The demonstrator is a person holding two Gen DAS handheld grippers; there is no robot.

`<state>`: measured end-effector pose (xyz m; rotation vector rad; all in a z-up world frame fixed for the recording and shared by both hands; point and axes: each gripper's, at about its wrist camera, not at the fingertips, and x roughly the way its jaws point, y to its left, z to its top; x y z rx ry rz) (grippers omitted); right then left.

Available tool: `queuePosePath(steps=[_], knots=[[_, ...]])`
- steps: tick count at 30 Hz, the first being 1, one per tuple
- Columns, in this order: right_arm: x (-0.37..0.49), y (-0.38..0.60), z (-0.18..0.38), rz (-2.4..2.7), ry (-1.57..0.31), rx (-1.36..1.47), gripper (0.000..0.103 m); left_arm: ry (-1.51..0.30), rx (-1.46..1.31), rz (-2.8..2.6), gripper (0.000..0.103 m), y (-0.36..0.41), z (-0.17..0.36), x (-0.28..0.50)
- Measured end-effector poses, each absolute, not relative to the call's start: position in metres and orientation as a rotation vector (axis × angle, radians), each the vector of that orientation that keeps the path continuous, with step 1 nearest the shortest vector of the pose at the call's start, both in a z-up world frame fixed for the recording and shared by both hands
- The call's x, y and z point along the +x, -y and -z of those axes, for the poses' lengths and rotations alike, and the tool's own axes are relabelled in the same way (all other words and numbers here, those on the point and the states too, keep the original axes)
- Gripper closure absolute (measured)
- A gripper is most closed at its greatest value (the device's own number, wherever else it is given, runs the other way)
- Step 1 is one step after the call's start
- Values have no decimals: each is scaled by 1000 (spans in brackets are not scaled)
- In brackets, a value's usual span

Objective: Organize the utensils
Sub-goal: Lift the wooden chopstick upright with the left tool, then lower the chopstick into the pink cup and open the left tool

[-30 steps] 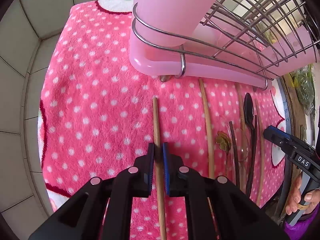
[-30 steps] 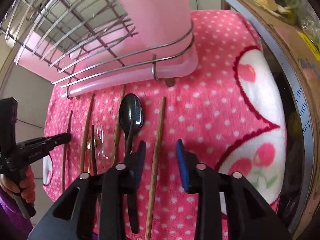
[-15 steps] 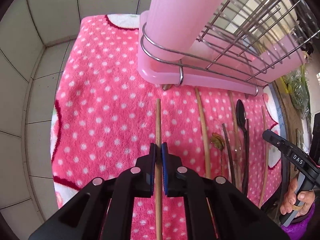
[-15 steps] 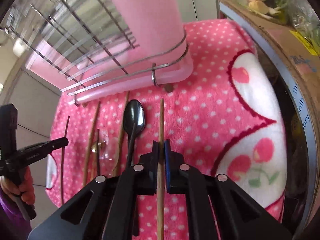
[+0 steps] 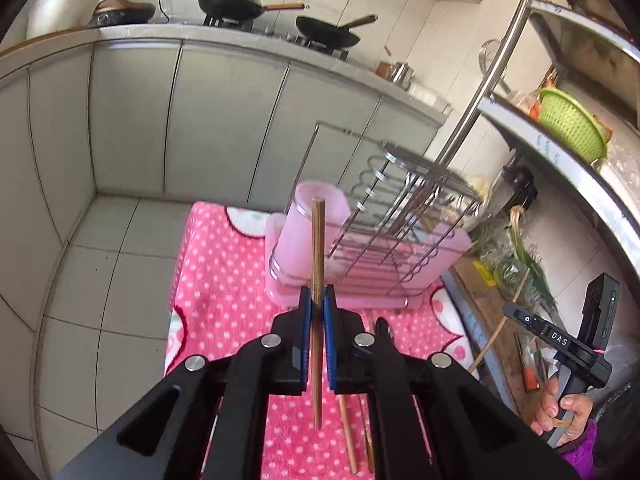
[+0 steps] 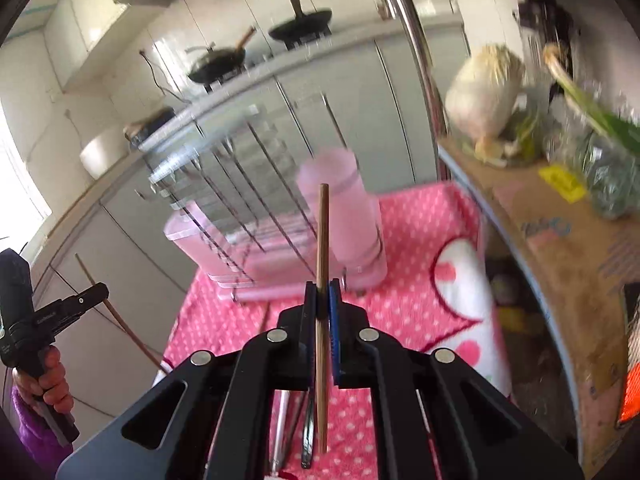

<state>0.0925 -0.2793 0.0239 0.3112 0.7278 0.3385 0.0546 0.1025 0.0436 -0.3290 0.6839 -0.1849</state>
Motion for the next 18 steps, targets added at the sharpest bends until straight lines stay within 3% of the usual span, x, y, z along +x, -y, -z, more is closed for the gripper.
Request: queuePosePath(steps=[12,18], knots=[[119,284,-157,-362,-464,215,97,-456,-323,192,98,-114,-175,61],[145,283,-188,-326,-387,193,97,-390,-324,141,98,-119,-206,96]])
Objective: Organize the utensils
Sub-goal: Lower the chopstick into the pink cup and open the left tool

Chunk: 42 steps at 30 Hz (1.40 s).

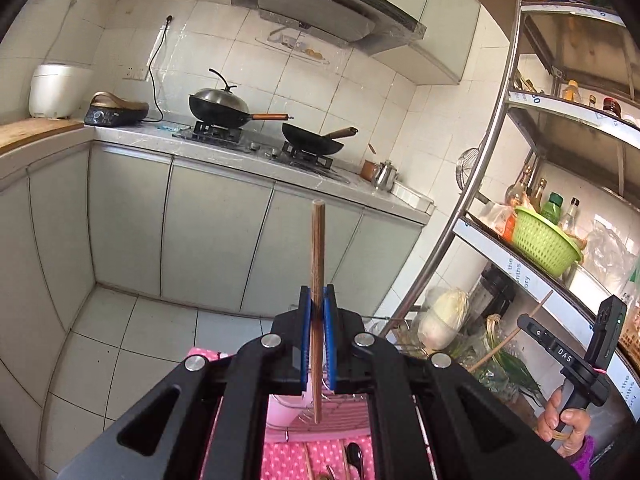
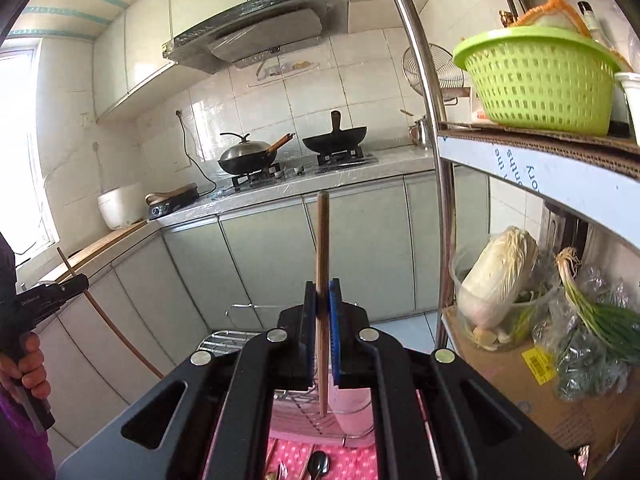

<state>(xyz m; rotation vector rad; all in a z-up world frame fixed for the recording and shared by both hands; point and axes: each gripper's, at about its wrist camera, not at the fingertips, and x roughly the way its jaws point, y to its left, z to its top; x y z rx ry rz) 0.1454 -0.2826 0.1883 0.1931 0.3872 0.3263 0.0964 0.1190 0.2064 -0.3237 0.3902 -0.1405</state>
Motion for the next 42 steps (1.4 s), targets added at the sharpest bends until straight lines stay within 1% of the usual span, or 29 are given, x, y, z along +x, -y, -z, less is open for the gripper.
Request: queuePosePath(steps=[3,7,12,19,23,29,31,32,33,34,35,36,42], knots=[[164,278,-189,-298,-384,166,97,-388,-315,121,98,-120,-204,117],[187,274,-175,-284,-414,155,97,-400,-287,97,98,-116,-191,142],[213,268,-147,-285,-518,149,97,-486,-259,103,98,-109,-159,170],[246,266,-99,-303,-721,189,97,-674,-278,123,98,-106,-98,209],[253,263,-86,-306,-764,211,97,-736,-294,120,98,-106,-75,223],[262,259,-77,-302,-795,212,96,-775,-287,111,97,-102,-57,231],[263,256,-72,-313,-811,212,96,-784,-286,98,95,-101,-52,232],[263,255,-71,-316,-815,207,94,-784,-285,91,91,-101,-51,231],[262,254,-70,-318,-818,198,85,-785,-286,86,82,-102,-51,231],[261,253,-70,-315,-818,190,71,-787,-287,80,76,-103,-51,230],[259,253,-70,-310,-814,180,64,-782,-291,78,68,-104,-51,229],[258,253,-71,-307,-808,171,58,-773,-293,82,66,-105,-52,226],[240,259,-78,-295,-779,139,56,-739,-309,74,65,-118,-62,208]])
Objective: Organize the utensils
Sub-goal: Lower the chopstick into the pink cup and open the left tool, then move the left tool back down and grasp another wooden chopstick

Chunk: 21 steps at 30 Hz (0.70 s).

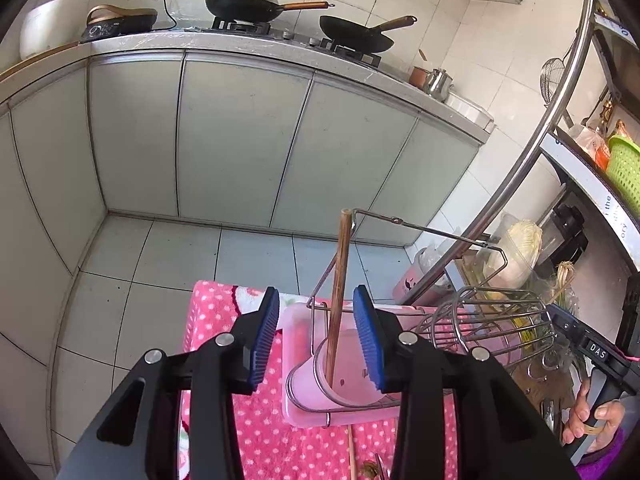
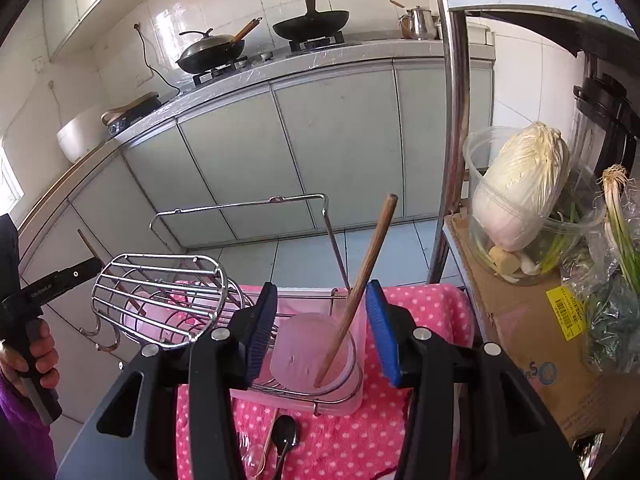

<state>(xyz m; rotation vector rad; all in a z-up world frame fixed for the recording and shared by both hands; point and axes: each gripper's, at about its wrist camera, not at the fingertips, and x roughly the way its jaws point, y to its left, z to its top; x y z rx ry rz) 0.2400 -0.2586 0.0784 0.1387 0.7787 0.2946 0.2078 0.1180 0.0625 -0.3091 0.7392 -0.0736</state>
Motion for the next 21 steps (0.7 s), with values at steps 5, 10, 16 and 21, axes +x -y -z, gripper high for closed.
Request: queuePosePath(steps=[5,10,16,21], knots=[[216,273,-79,-279,-758,156,56,-718,-336,61,65,-129,-65,179],[180,284,-68,-273,-748,180,56,-719,-292,66,65,-122,-56,144],[143,277,-31,-336,-812,220,56,-759,-297,119,65,-105,-28,110],[132,261,8,-385,-912,245,56,-813,-300,155,65,-86,4,92]])
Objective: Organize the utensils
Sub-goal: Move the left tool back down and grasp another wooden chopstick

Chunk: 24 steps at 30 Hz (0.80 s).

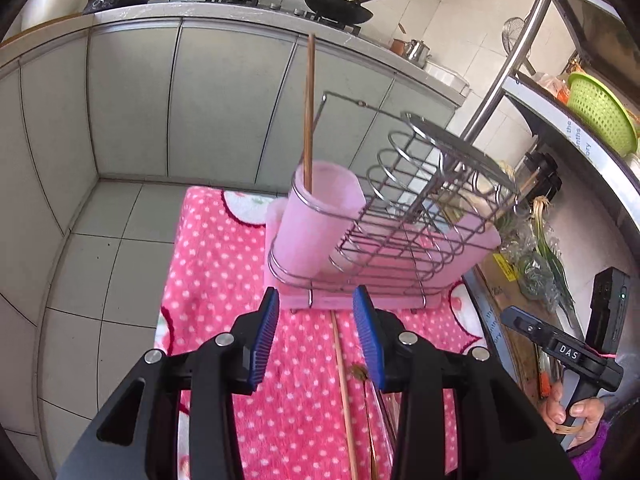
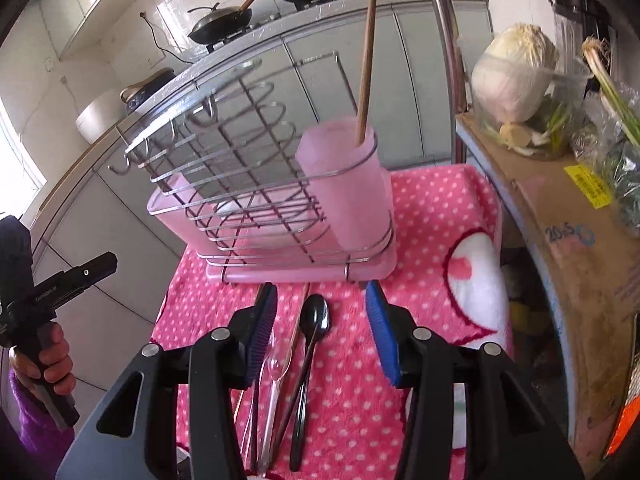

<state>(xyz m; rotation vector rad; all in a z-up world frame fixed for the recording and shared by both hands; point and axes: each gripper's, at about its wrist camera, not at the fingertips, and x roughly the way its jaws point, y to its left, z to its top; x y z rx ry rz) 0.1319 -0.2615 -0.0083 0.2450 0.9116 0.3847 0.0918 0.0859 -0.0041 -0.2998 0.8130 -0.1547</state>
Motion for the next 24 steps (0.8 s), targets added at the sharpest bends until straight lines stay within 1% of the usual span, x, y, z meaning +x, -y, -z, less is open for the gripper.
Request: queuePosePath(steps=[2,4,5,9,10,15,17,24], knots=[[132,254,22,-401,-952,262,57,-842,-299,168,65,-78,19,88],[135,250,38,-419,-1001,303,59,-874,-310,176,66,-72,33,86],[136,247,45,-428,-1025,319,65,-891,-315,180,66,-68,41,86],[144,240,80,-429,-1130,386,82,-950,-329,173,67,-61,64,87],[146,238,86,-430,-1148,399,83,-960,-331,173,67,-60,68,88],[154,226,106,-435,-1195,416,83,-1006,-341,168,68,-57,82,94],[157,222,109,-430,-1200,406,83,-1018,-345,168,70,-56,84,98],[161,217,114,-403,-1202,386,83,-1050,-355,174,70,-50,88,109]])
